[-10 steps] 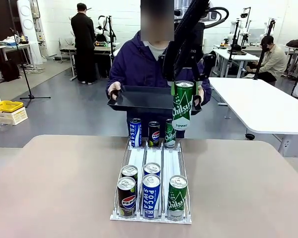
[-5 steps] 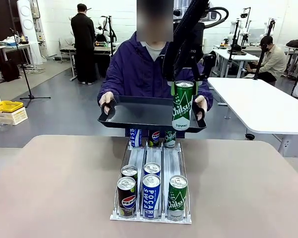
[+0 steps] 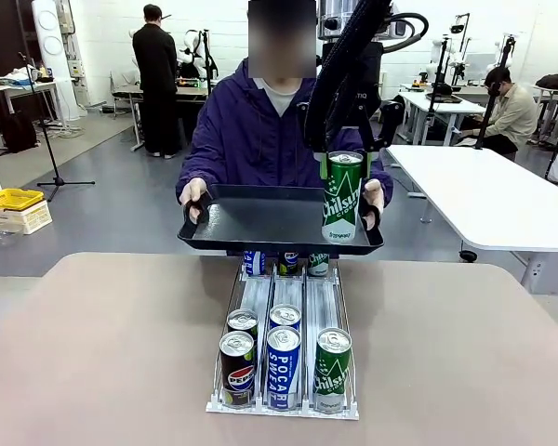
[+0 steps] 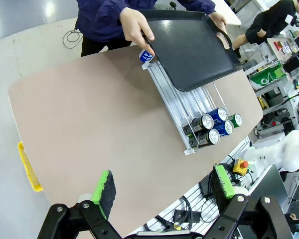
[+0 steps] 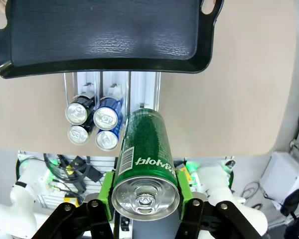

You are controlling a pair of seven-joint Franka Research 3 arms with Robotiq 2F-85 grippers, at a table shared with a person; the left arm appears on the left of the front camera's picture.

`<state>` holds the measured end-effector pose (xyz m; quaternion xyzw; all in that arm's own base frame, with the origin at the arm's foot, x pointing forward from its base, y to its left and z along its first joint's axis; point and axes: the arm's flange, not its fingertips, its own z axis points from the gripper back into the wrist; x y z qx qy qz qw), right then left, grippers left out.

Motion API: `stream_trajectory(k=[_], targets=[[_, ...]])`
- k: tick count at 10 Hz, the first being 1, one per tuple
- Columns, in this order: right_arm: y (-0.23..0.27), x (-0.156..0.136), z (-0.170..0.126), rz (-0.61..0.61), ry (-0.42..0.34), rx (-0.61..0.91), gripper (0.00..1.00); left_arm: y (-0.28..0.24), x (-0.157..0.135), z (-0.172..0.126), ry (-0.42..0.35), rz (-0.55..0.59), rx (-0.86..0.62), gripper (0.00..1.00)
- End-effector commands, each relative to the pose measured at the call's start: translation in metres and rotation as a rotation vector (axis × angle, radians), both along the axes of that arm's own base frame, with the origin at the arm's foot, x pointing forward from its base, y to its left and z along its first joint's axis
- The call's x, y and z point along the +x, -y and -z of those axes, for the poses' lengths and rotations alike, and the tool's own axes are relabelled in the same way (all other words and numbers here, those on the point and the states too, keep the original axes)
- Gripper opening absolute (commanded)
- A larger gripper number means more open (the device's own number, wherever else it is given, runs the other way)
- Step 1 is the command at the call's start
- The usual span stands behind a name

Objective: Retrieve and hand over the desired beverage to the person.
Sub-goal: Place the picked can on the Handle tray extended by the person.

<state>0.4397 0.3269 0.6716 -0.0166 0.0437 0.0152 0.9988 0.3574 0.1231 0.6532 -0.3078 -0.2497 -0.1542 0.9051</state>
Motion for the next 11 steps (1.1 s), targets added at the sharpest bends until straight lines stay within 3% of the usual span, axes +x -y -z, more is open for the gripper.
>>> stream_trajectory(k=[1,10,11], targets=[[0.0033,-0.0044,0.0005,0.005,0.017,0.005,0.42,-0.0015,0.0002,-0.0015,0.009,0.016,-0.005,1.0],[0.0033,-0.0044,0.0005,0.005,0.017,0.005,0.42,-0.0015,0.0002,-0.0015,0.009,0.016,-0.005,1.0],[0.0002,0.0001,0.0003,0.001,0.0,-0.001,0.58,-0.0015,0.0002,-0.0015,0.009,0.016,-0.005,1.0]])
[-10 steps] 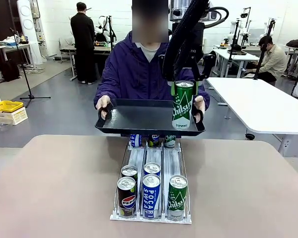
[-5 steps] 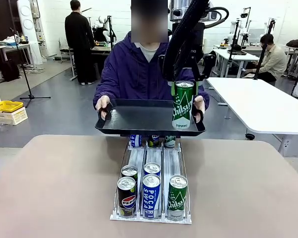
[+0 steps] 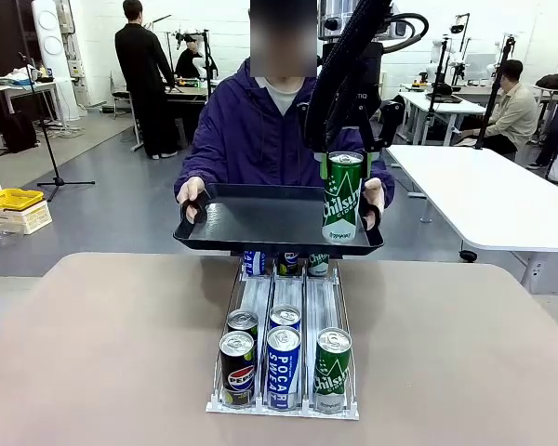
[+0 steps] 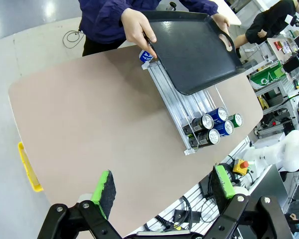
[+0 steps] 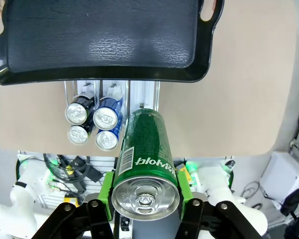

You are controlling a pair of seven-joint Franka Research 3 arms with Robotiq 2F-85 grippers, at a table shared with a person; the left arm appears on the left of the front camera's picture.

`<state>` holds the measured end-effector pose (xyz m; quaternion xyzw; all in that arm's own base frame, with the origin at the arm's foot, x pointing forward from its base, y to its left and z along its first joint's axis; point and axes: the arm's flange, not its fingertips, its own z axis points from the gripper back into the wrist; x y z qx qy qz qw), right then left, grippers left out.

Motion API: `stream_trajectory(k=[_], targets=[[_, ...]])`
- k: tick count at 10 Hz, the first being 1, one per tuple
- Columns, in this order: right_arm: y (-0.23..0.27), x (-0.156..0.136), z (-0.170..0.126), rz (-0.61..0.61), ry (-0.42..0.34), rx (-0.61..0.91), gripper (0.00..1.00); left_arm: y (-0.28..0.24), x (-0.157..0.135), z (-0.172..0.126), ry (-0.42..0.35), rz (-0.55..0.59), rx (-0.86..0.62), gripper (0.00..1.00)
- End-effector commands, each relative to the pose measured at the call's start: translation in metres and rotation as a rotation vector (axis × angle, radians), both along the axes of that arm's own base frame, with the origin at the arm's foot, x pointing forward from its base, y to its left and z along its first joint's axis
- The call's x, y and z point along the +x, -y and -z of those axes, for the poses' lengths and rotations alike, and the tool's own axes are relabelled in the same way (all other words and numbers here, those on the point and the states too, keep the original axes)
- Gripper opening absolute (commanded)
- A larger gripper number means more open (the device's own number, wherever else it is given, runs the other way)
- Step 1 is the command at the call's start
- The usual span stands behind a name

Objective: Retrieve and hand over the desired beverage to the person.
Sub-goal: Place the picked can on the Handle tray extended by the person.

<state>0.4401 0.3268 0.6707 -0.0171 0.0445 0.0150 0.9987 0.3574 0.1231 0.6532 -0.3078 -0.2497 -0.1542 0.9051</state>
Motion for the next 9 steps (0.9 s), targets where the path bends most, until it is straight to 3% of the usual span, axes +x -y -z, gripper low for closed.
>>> stream_trajectory(k=[1,4,7,9], targets=[[0.001,0.02,-0.007,-0.021,0.037,0.0,0.58,-0.001,0.0,-0.001,0.009,0.016,-0.005,1.0],[0.001,0.083,-0.023,-0.059,0.083,0.014,0.58,-0.001,0.0,-0.001,0.009,0.016,-0.005,1.0],[0.011,0.149,-0.02,-0.143,-0.007,0.091,0.58,-0.001,0.0,-0.001,0.009,0.016,-0.005,1.0],[0.017,0.174,-0.003,-0.132,-0.031,0.102,0.58,-0.001,0.0,-0.001,0.009,0.016,-0.005,1.0]])
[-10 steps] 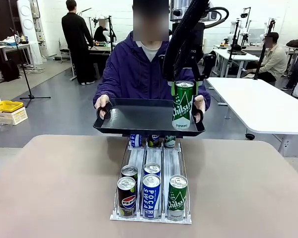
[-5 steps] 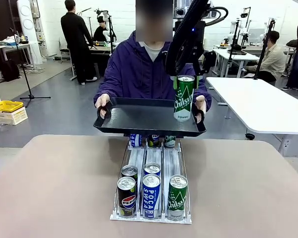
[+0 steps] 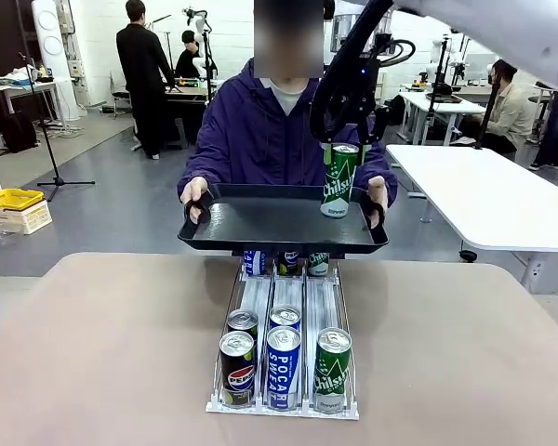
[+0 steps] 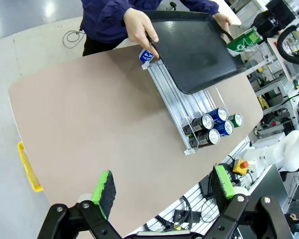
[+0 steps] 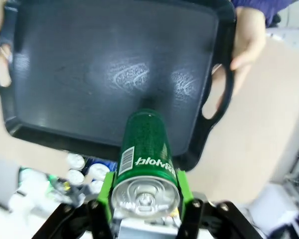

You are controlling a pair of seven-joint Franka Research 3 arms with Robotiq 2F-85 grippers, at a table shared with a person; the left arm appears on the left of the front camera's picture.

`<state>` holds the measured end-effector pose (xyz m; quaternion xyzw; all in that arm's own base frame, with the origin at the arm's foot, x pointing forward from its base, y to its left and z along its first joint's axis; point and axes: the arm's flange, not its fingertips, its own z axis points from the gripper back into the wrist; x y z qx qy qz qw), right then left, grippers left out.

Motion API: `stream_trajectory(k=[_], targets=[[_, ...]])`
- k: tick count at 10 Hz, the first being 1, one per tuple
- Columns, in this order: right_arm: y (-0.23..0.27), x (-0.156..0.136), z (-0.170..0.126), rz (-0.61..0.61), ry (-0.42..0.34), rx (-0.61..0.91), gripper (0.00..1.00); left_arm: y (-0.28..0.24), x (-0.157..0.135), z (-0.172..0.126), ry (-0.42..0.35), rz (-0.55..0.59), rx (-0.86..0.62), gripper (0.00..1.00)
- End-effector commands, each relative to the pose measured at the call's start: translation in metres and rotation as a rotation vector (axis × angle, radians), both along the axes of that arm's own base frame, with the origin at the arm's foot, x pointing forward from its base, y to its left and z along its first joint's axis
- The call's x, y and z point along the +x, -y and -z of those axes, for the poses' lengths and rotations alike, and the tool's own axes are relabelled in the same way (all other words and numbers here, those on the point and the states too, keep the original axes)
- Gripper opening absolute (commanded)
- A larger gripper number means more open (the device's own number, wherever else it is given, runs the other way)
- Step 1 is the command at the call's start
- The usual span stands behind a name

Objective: Retrieve and hand over the desired beverage to the person.
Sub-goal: Place the picked can on the Handle tray extended by the person.

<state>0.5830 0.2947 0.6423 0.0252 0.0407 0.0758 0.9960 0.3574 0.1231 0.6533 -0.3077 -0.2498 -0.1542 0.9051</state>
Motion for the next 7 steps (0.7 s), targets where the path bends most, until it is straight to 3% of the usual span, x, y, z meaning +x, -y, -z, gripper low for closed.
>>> stream_trajectory(k=[1,7], targets=[[-0.014,0.037,-0.022,-0.023,-0.045,-0.004,0.58,-0.001,0.0,-0.001,0.008,0.016,-0.005,1.0],[-0.022,0.046,0.022,-0.061,-0.077,-0.079,0.58,-0.001,0.0,-0.001,0.008,0.016,-0.005,1.0]])
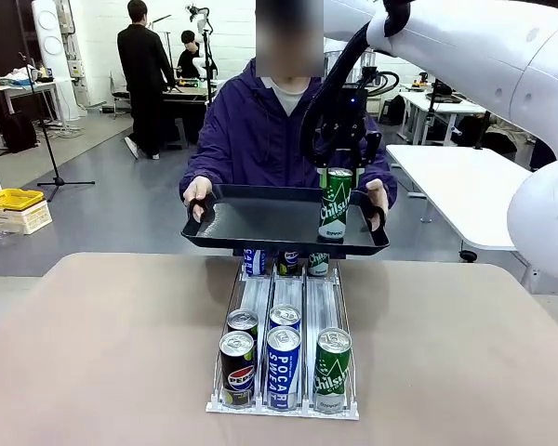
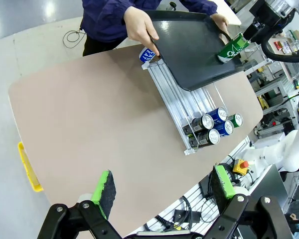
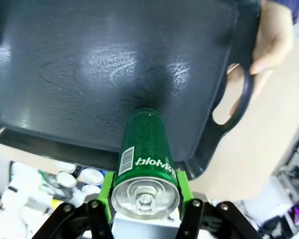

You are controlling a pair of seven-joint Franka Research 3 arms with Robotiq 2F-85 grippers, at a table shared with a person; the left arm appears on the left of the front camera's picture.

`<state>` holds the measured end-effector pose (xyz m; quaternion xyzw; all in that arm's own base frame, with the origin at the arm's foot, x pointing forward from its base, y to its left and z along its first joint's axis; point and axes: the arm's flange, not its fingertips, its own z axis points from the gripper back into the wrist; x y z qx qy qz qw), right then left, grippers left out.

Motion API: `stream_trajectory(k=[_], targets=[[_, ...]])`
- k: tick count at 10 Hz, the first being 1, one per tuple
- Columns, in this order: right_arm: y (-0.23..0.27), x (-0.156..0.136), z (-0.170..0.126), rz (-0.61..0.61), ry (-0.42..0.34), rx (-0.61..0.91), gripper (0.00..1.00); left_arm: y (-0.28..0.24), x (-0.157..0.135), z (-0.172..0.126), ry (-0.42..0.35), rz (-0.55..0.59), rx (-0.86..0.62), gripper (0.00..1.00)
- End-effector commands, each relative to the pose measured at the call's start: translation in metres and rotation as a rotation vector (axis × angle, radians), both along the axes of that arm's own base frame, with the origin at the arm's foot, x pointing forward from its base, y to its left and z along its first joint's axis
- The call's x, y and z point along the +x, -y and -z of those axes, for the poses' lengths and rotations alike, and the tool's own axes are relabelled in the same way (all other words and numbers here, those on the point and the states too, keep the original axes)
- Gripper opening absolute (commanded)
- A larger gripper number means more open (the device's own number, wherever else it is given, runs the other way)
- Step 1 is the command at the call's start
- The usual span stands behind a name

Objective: Retrieve and hand over the desired beverage to the person.
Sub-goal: Place the picked can on the Handle tray extended by the person.

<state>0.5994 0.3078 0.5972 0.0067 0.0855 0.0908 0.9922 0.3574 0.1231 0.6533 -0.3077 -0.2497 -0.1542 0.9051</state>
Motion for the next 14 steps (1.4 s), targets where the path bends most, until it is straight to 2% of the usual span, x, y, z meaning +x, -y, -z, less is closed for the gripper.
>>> stream_trajectory(k=[1,2,8,9,10,12,13,14], targets=[[-0.008,0.03,-0.021,-0.036,0.008,-0.037,0.58,-0.001,0.0,-0.001,0.008,0.016,-0.005,1.0],[-0.008,0.03,-0.021,-0.046,0.009,-0.039,1.0,-0.001,0.0,-0.001,0.008,0.016,-0.005,1.0],[-0.01,0.027,-0.025,-0.065,0.034,-0.036,1.0,-0.001,0.0,-0.001,0.008,0.016,-0.005,1.0],[-0.009,0.024,-0.028,-0.068,0.039,-0.03,1.0,-0.001,0.0,-0.001,0.008,0.016,-0.005,1.0],[-0.004,0.012,-0.044,-0.034,0.039,-0.004,1.0,-0.001,0.0,-0.001,0.008,0.016,-0.005,1.0],[0.037,-0.066,-0.099,0.001,0.145,0.028,1.0,-0.001,0.0,-0.001,0.008,0.016,-0.005,1.0],[0.073,-0.111,-0.119,0.004,0.203,0.061,1.0,-0.001,0.0,-0.001,0.008,0.016,-0.005,1.0],[0.103,-0.141,-0.124,-0.014,0.242,0.08,1.0,-0.001,0.0,-0.001,0.008,0.016,-0.005,1.0]])
